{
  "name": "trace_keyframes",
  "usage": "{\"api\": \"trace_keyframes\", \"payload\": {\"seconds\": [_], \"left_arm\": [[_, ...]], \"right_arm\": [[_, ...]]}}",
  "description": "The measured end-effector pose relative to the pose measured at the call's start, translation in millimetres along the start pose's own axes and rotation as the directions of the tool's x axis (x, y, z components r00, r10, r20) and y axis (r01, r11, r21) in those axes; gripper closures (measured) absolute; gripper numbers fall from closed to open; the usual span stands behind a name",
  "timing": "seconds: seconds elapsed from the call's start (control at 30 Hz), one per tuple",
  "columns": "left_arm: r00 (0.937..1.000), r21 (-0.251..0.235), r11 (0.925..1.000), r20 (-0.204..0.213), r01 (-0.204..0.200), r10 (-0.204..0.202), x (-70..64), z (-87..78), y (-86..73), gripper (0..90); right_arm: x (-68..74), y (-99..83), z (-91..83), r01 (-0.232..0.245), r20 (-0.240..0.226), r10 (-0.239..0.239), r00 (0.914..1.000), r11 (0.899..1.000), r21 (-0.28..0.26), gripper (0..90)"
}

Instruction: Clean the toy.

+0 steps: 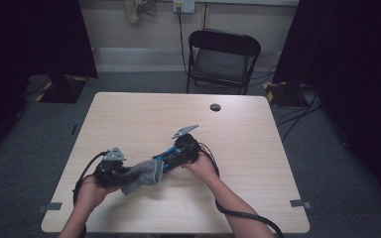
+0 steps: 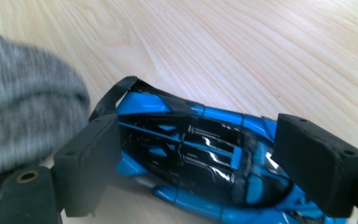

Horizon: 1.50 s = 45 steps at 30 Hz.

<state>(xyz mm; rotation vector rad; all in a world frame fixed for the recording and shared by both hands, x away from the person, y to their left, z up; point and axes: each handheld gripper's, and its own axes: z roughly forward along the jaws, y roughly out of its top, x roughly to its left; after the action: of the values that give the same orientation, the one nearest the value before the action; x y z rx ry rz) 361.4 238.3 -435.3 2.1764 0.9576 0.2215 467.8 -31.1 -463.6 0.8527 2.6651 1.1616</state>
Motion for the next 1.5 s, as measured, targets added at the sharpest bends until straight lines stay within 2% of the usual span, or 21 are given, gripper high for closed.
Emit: {"api": "trace_keyframes", "payload": {"seconds": [0.07, 0.17, 0.2, 0.27, 0.4, 0.47, 0.5, 0.57, 0.67, 0.73, 0.8, 0.83, 0.9, 0.97, 1.07, 1.13, 1.2, 1.33, 1.37, 1.4, 1.5], "left_arm": [[0.9993, -0.011, 0.9999, -0.038, 0.007, -0.008, 4.4, -4.5, -3.0, 71.7], [0.9962, -0.018, 0.9991, -0.077, 0.039, -0.04, 12.5, -6.4, -8.4, 71.5], [0.9947, 0.002, 0.9989, -0.092, 0.047, -0.046, 14.9, -4.6, -10.0, 71.5], [0.9923, 0.012, 0.9983, -0.111, 0.057, -0.056, 18.5, -0.8, -12.5, 71.0], [0.9917, 0.026, 0.9975, -0.113, 0.065, -0.062, 21.5, 6.2, -15.0, 68.9], [0.9926, 0.04, 0.9966, -0.101, 0.072, -0.067, 21.9, 8.8, -15.1, 66.2], [0.9927, 0.035, 0.9966, -0.098, 0.074, -0.071, 21.7, 10.6, -15.4, 63.0], [0.9903, 0.024, 0.9968, -0.119, 0.076, -0.073, 22.4, 12.1, -15.1, 47.7], [0.9878, -0.006, 0.9945, -0.115, 0.105, -0.105, 25.2, 13.4, -13.9, 32.8], [0.9874, -0.001, 0.9927, -0.103, 0.12, -0.12, 26.8, 15.1, -12.8, 28.7], [0.982, 0.023, 0.9864, -0.101, 0.163, -0.16, 28.1, 18.1, -11.6, 26.3], [0.9804, 0.023, 0.9864, -0.116, 0.163, -0.159, 27.4, 18.9, -11.0, 21.3], [0.9832, 0.031, 0.9897, -0.123, 0.14, -0.135, 25.2, 19.6, -8.9, 16.6], [0.9853, 0.023, 0.9899, -0.103, 0.14, -0.137, 24.2, 19.2, -6.7, 18.2], [0.9923, 0.001, 0.9943, -0.063, 0.107, -0.107, 23.8, 16.9, -5.3, 22.5], [0.9924, -0.01, 0.9948, -0.068, 0.102, -0.102, 23.5, 16.4, -5.8, 21.9], [0.9931, -0.005, 0.9955, -0.069, 0.095, -0.095, 24.5, 16.0, -5.7, 21.5], [0.9932, -0.032, 0.9955, -0.072, 0.089, -0.091, 24.8, 14.5, -3.3, 21.0], [0.9951, -0.034, 0.9968, -0.065, 0.072, -0.075, 23.8, 15.2, -2.2, 21.6], [0.998, -0.038, 0.9986, -0.05, 0.037, -0.039, 22.1, 16.3, -0.6, 22.0], [0.9998, -0.02, 0.9998, -0.017, 0.007, -0.008, 17.5, 20.8, 2.1, 26.2]], "right_arm": [[1.6, 0.0, 3.2, 0.008, -0.004, -0.008, 1.0, 1.0, 0.006, 15.0], [4.2, -1.2, 6.1, 0.021, 0.008, -0.022, 0.9997, 1.0, 0.013, 15.0], [4.1, -1.6, 6.8, 0.03, 0.012, -0.03, 0.9995, 1.0, 0.005, 14.9], [5.1, -2.6, 7.4, 0.042, 0.017, -0.042, 0.999, 0.999, 0.003, 14.4], [6.4, -6.7, 8.7, 0.104, 0.067, -0.105, 0.9922, 0.994, 0.017, 13.3], [5.1, -8.4, 8.2, 0.105, 0.069, -0.106, 0.992, 0.994, 0.014, 13.1], [4.2, -8.9, 7.7, 0.097, 0.066, -0.098, 0.993, 0.995, 0.013, 13.1], [2.7, -9.3, 7.4, 0.093, 0.066, -0.094, 0.9934, 0.996, 0.014, 12.9], [1.4, -6.5, 7.8, 0.1, 0.054, -0.102, 0.9934, 0.994, 0.032, 12.9], [1.2, -3.8, 8.9, 0.11, 0.045, -0.112, 0.9927, 0.993, 0.046, 12.4], [0.4, -2.7, 10.9, 0.12, 0.038, -0.123, 0.9917, 0.991, 0.057, 9.1], [-1.1, -2.1, 12.3, 0.117, 0.03, -0.119, 0.9924, 0.991, 0.062, 7.8], [-2.7, -2.8, 13.4, 0.118, 0.023, -0.119, 0.9926, 0.992, 0.054, 6.6], [-3.6, -5.0, 14.2, 0.107, 0.02, -0.108, 0.994, 0.994, 0.035, 5.5], [-5.6, -9.9, 15.0, 0.112, 0.011, -0.112, 0.9937, 0.994, -0.006, 4.7], [-5.9, -12.4, 15.0, 0.11, 0.008, -0.11, 0.9939, 0.993, -0.029, 4.7], [-5.7, -12.3, 15.1, 0.107, 0.009, -0.107, 0.9943, 0.994, -0.028, 4.7], [-6.5, -13.9, 15.2, 0.102, 0.006, -0.102, 0.9948, 0.994, -0.043, 4.8], [-7.0, -14.4, 15.1, 0.1, 0.005, -0.1, 0.995, 0.994, -0.047, 4.8], [-7.1, -15.0, 15.2, 0.101, 0.005, -0.101, 0.9949, 0.994, -0.052, 4.8], [-6.5, -16.8, 15.2, 0.096, 0.007, -0.096, 0.9954, 0.993, -0.067, 4.7]]}}
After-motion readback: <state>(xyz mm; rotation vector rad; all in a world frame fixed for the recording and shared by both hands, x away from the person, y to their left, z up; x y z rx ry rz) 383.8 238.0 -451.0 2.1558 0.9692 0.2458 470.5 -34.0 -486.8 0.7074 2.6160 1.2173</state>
